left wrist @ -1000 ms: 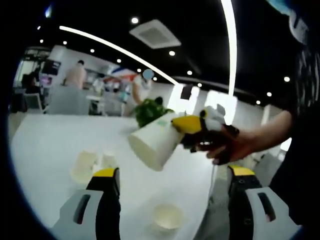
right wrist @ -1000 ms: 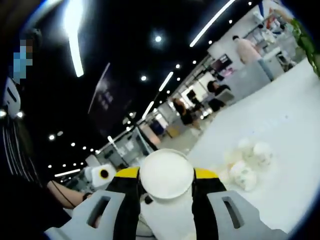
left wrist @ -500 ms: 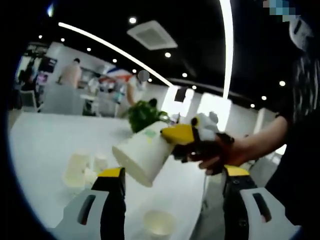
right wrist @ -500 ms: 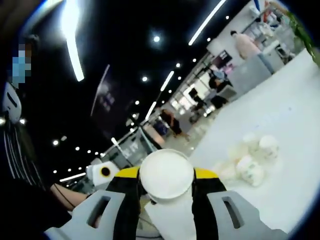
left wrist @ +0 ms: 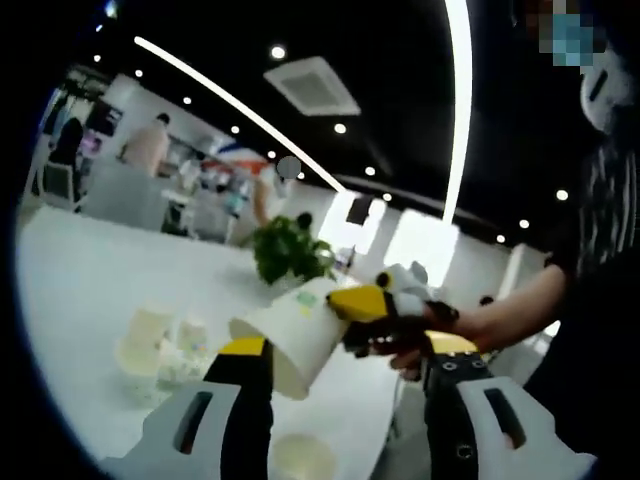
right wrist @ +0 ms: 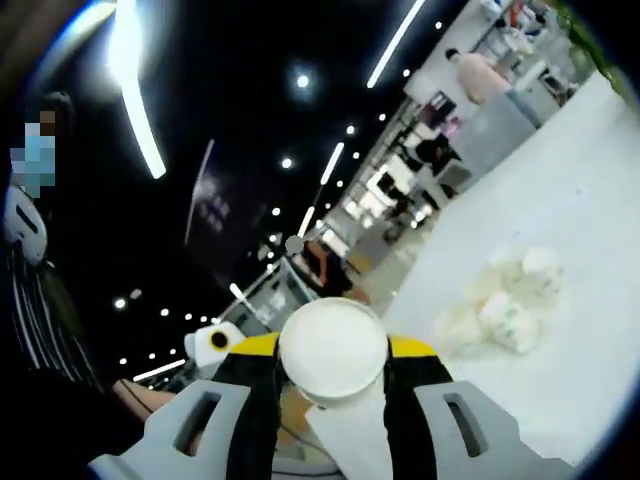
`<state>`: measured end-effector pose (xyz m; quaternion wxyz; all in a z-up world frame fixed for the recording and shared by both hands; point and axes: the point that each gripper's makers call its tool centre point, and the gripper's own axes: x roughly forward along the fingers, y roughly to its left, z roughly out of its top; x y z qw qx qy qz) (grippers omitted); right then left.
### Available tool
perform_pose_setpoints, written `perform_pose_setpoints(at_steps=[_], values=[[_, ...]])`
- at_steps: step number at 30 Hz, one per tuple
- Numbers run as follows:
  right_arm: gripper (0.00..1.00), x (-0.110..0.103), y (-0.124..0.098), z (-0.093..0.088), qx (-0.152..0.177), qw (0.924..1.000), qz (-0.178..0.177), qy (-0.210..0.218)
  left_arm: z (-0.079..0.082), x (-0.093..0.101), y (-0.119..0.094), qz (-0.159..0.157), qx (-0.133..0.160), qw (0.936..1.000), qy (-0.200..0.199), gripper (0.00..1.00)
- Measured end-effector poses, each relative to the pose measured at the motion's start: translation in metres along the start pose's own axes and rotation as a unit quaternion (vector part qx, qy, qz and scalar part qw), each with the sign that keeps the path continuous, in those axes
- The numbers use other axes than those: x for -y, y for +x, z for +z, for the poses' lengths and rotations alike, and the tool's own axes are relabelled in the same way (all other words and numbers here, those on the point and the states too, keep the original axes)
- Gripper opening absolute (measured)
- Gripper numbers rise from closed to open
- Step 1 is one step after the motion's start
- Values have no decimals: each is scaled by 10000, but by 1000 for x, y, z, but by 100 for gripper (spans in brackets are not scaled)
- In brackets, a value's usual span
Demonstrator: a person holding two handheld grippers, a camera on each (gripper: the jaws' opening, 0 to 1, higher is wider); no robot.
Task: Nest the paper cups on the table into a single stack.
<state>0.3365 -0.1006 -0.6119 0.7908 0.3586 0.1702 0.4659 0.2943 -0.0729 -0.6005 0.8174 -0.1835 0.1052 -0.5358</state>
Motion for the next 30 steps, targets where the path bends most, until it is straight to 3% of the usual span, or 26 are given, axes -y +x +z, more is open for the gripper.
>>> perform_pose_setpoints(at_steps=[8,30], values=[[36,-5,-3,-5,45,9991,245,335,2,5,-3,-159,29,9996,-250,42],[36,-23,-6,-13,-85,9971,653,394,8,9,-11,-344,85,9988,-333,17]])
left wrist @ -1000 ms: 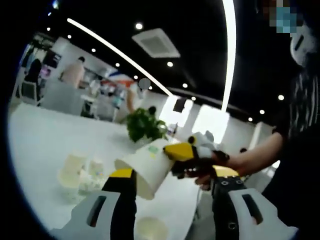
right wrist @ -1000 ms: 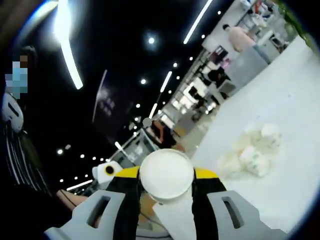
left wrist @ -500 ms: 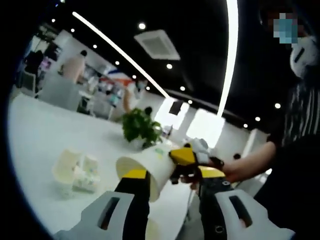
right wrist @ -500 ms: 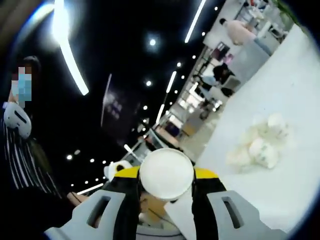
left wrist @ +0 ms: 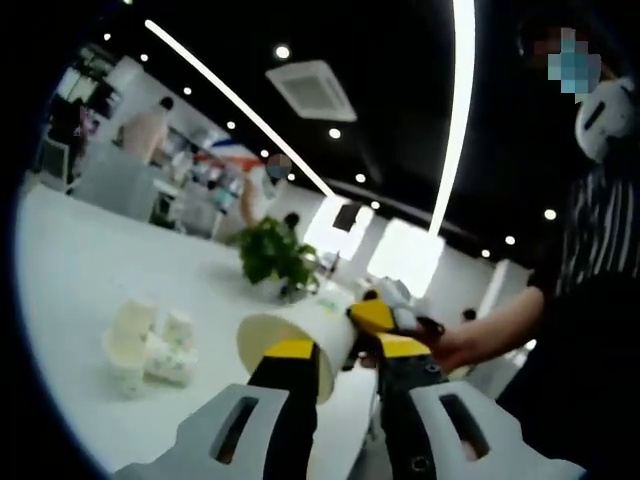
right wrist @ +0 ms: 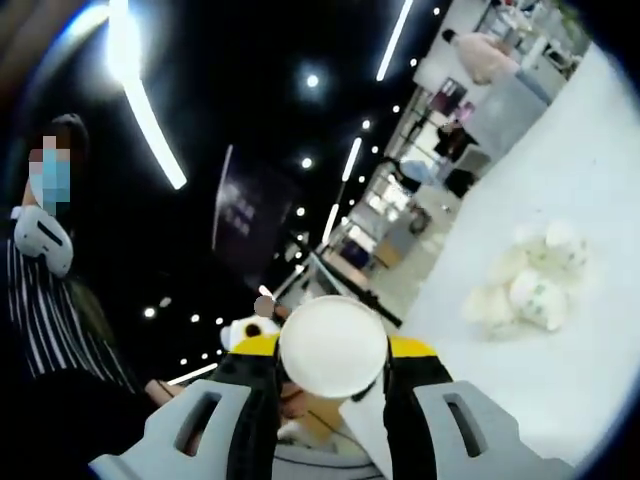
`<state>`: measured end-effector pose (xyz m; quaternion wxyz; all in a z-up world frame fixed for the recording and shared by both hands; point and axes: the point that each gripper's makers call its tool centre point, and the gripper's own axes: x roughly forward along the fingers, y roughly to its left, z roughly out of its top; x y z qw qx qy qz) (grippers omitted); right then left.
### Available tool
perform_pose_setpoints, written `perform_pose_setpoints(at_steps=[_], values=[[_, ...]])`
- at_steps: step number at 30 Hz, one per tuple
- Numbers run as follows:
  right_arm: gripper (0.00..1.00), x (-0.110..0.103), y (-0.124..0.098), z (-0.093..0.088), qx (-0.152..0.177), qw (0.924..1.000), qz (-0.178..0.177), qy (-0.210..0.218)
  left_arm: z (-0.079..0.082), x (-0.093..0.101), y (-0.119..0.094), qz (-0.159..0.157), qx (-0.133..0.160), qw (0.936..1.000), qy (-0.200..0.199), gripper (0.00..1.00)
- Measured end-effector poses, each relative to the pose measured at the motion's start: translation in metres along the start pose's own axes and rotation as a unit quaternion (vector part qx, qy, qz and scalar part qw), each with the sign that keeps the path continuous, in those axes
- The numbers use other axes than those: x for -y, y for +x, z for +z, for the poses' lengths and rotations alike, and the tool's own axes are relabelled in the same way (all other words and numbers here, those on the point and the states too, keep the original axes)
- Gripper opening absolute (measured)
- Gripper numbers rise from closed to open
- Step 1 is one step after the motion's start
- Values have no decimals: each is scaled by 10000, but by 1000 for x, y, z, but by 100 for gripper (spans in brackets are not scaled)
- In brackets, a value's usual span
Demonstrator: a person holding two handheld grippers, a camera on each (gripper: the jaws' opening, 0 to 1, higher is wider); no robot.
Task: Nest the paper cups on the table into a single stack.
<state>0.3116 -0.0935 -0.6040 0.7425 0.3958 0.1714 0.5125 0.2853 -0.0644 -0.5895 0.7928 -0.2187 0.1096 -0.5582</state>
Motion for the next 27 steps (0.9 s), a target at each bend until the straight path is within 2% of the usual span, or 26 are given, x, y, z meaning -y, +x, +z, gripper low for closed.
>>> perform_pose_setpoints(at_steps=[15,23,25,26,27], values=[[36,-6,-1,-5,-14,9994,232,258,1,4,-1,-71,-91,9999,22,4],[36,-15,-1,-2,99,9990,433,51,4,13,0,-250,-125,9996,-20,1],[36,-15,-1,-2,72,9989,453,52,3,15,-1,-319,-207,9992,-140,0],[36,-15,-1,-2,76,9989,463,48,4,17,0,-376,-199,9984,-383,0],[36,-16,-1,-2,88,9987,493,51,4,16,0,-387,-206,9983,-390,0]])
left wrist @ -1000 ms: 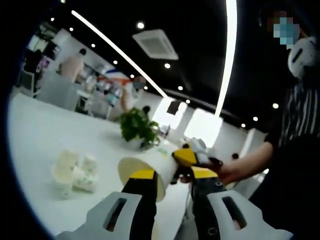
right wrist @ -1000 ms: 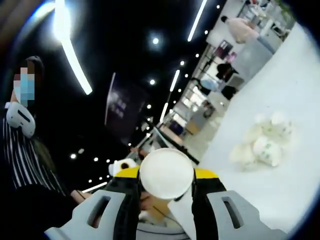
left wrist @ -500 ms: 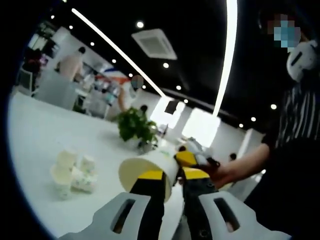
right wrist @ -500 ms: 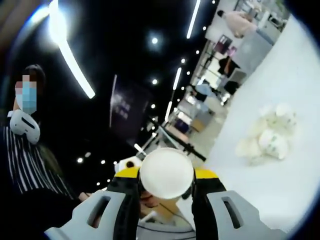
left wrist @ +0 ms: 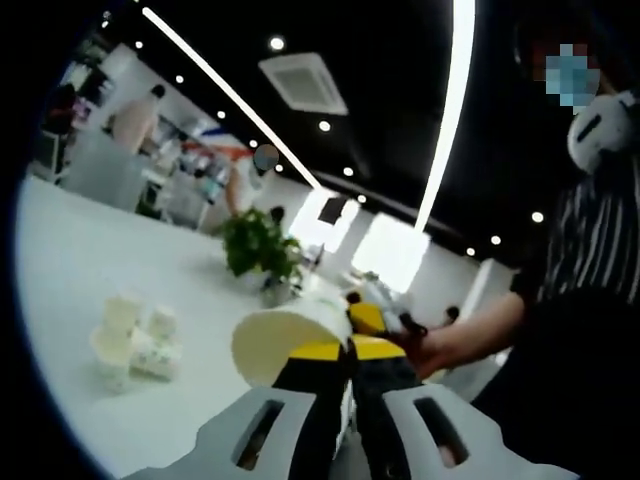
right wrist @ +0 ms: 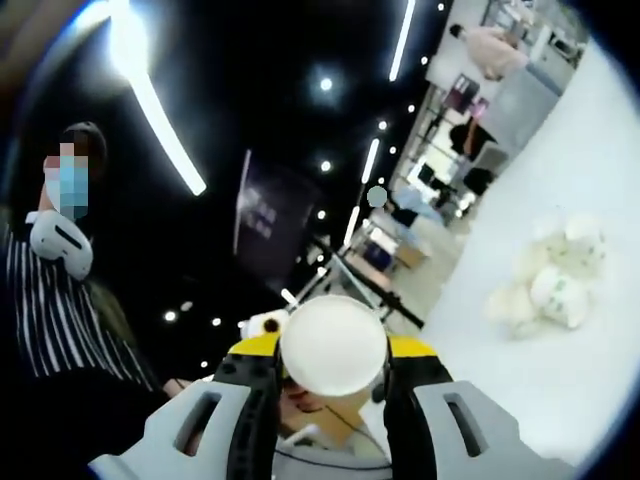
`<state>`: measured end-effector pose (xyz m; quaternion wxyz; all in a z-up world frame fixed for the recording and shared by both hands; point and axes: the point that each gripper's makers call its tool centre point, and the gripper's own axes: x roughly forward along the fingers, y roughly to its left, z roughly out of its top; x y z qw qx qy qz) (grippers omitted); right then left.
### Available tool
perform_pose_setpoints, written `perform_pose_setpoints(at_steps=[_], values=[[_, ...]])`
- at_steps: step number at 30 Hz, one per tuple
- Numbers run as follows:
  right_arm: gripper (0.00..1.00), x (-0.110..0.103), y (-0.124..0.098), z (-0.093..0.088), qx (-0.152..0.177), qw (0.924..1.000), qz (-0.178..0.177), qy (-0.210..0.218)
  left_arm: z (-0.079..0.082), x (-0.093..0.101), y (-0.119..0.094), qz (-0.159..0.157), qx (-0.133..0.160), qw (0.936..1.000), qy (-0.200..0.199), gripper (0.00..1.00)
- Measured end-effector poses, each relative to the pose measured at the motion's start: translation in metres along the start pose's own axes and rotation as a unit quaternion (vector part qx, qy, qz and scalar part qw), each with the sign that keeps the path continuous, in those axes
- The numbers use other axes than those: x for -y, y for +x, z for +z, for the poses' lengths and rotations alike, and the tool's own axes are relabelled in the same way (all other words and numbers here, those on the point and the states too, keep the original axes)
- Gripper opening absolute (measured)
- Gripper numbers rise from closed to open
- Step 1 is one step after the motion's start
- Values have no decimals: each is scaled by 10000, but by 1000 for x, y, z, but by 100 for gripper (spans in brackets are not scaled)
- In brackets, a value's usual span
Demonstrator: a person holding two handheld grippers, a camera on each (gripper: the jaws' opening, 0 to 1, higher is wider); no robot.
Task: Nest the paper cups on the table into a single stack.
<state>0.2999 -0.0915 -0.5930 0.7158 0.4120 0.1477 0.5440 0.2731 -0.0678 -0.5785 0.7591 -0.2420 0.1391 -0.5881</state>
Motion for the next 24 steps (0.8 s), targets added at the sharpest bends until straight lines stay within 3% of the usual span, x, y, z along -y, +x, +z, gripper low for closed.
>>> perform_pose_setpoints(at_steps=[20,24], values=[[37,-3,-5,7,201,9990,56,-384,3,3,2,16,-49,9994,332,0],[42,-3,-8,11,278,9985,68,-457,5,1,1,59,-36,9993,372,0]])
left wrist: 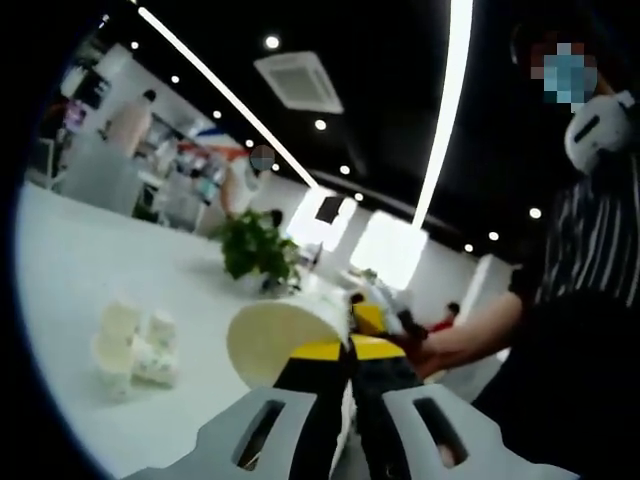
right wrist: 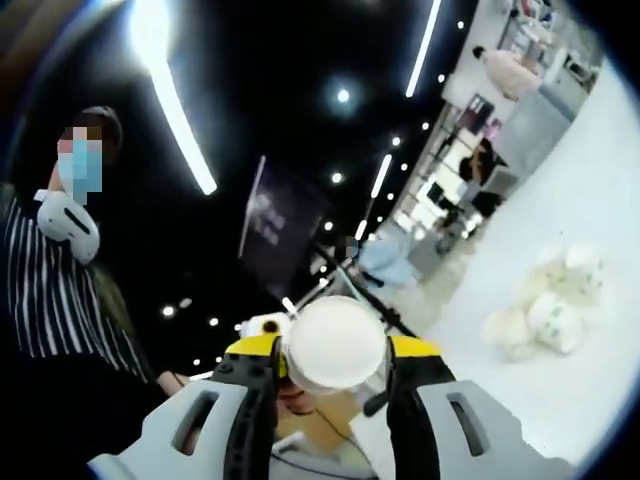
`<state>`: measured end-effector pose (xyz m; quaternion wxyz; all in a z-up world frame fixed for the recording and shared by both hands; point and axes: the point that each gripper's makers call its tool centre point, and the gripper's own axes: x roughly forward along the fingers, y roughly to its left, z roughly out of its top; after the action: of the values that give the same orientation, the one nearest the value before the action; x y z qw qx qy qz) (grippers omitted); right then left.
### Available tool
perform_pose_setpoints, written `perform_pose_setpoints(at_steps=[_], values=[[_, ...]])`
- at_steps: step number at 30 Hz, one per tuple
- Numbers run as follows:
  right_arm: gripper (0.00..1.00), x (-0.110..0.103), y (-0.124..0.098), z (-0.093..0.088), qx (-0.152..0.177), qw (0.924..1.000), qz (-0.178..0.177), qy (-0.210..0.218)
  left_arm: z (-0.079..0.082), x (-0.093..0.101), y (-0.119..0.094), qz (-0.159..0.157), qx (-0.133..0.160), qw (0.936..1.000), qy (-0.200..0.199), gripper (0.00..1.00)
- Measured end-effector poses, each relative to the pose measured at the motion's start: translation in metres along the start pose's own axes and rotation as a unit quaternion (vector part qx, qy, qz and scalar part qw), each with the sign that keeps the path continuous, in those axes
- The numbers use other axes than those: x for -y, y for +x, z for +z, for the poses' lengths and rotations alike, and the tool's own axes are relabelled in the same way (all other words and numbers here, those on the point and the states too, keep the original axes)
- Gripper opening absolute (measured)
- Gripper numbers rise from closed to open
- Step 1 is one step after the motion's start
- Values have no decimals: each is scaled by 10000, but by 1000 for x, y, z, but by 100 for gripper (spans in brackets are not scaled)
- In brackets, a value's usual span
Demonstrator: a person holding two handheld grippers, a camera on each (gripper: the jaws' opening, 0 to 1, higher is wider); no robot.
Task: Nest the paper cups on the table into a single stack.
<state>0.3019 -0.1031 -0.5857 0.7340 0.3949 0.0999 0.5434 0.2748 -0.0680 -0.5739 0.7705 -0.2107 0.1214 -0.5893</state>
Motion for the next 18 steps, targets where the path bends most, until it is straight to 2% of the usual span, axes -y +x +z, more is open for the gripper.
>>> perform_pose_setpoints(at_steps=[2,8,13,18], values=[[46,5,-3,2,10,9999,-132,-80,1,-1,-1,37,17,10000,21,0],[46,15,-19,15,203,9991,-345,-158,4,-3,-4,97,29,9999,45,0],[46,29,-38,25,285,9966,-712,-292,2,-5,-7,126,-13,9999,41,0],[47,50,-55,30,113,9909,-1231,-529,0,-7,-9,233,-73,9996,115,0]])
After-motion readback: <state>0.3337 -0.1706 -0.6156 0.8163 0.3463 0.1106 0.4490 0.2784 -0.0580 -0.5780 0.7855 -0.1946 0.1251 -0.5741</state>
